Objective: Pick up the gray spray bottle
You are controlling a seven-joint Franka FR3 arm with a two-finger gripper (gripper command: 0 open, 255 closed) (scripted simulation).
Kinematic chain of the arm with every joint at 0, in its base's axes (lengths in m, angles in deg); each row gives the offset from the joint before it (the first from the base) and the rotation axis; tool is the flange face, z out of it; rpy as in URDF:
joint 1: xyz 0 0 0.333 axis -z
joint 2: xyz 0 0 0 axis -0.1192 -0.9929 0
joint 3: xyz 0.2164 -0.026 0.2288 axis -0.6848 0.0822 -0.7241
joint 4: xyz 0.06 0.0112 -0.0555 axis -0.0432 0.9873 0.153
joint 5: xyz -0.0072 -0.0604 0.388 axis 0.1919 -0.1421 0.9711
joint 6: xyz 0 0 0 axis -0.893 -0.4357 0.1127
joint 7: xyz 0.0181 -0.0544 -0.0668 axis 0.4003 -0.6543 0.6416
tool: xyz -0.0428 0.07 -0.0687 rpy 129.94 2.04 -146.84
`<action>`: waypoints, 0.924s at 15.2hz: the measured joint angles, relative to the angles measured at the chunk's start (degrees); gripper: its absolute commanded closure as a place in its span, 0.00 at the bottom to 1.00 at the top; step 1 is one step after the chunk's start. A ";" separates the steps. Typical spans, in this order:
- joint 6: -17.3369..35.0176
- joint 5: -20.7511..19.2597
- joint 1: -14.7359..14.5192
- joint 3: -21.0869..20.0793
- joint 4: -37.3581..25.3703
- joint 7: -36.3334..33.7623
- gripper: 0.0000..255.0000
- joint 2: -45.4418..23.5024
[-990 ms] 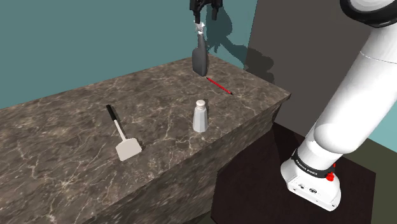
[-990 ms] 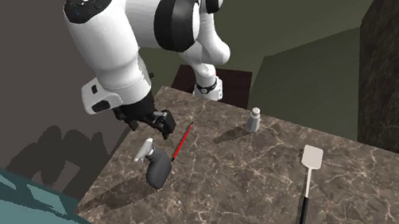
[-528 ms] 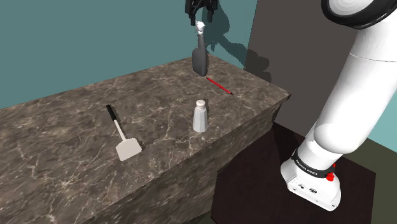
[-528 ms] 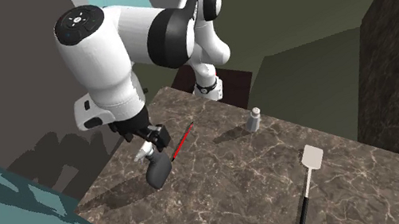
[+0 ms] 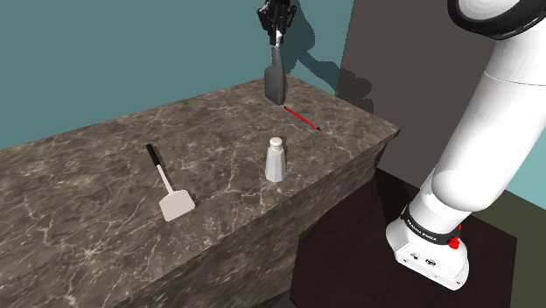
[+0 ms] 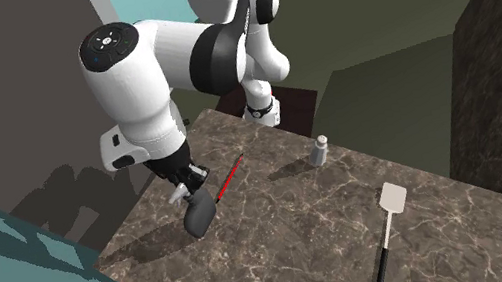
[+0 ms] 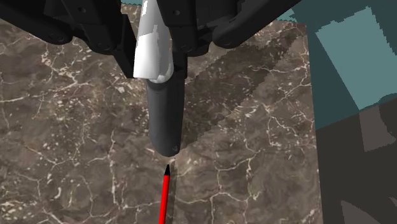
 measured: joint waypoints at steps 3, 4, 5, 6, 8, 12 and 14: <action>0.03 0.00 0.00 0.00 0.02 0.00 1.00 0.01; 0.03 0.00 0.00 0.00 0.02 0.00 1.00 0.01; 0.02 0.00 0.00 0.00 0.01 0.00 1.00 0.00; 0.02 0.00 0.01 0.01 0.01 0.03 1.00 0.01; -1.12 -0.03 -0.01 0.00 -1.54 0.03 1.00 -0.44; -4.70 -0.17 -0.09 -0.02 -6.58 0.05 1.00 -1.91; -6.75 -0.27 -0.18 -0.05 -9.75 0.03 1.00 -3.03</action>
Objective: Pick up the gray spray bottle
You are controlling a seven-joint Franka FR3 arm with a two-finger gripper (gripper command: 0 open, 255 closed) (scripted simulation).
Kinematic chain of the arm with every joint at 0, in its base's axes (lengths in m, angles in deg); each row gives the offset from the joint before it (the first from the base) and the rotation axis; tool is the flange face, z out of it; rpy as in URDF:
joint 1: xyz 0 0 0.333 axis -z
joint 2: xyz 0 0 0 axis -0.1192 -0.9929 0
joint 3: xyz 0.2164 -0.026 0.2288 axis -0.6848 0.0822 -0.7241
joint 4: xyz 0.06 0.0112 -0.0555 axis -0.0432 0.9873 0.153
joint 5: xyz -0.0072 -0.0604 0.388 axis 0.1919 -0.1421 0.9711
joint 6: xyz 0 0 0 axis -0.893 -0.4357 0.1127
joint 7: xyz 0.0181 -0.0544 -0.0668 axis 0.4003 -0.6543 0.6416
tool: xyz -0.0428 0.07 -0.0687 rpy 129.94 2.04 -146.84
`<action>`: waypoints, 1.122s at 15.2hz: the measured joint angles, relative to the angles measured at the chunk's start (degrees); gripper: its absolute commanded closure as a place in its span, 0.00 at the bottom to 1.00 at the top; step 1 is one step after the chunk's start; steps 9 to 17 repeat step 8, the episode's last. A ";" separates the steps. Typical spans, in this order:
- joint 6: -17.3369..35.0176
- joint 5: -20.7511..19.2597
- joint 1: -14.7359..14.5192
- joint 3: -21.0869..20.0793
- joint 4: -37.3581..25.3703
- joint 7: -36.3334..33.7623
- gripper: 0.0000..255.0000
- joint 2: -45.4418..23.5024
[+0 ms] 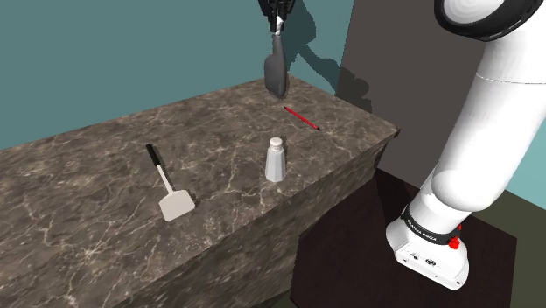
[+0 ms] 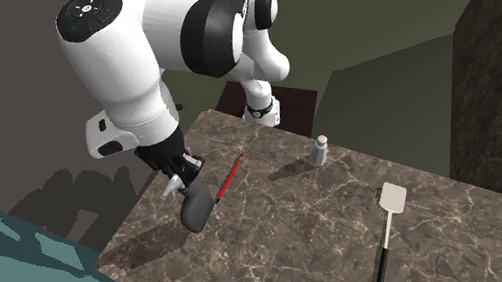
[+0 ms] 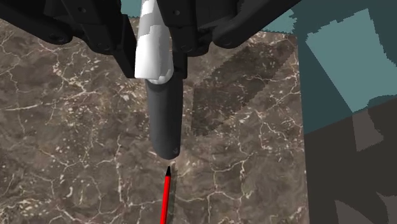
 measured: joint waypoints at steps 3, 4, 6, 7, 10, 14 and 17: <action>-3.47 -0.21 -0.19 -0.06 -5.48 -0.06 1.00 -2.00; -4.77 -0.29 -0.20 -0.04 -7.66 0.03 1.00 -2.88; -6.99 -0.45 -0.36 -0.06 -11.40 0.00 1.00 -4.41; -8.22 -0.52 -0.44 -0.08 -13.37 0.00 1.00 -5.16; -9.25 -0.62 -0.59 -0.12 -15.15 -0.11 1.00 -5.91; -9.25 -0.62 -0.59 -0.12 -15.15 -0.11 1.00 -5.91; -9.25 -0.62 -0.59 -0.12 -15.15 -0.11 1.00 -5.91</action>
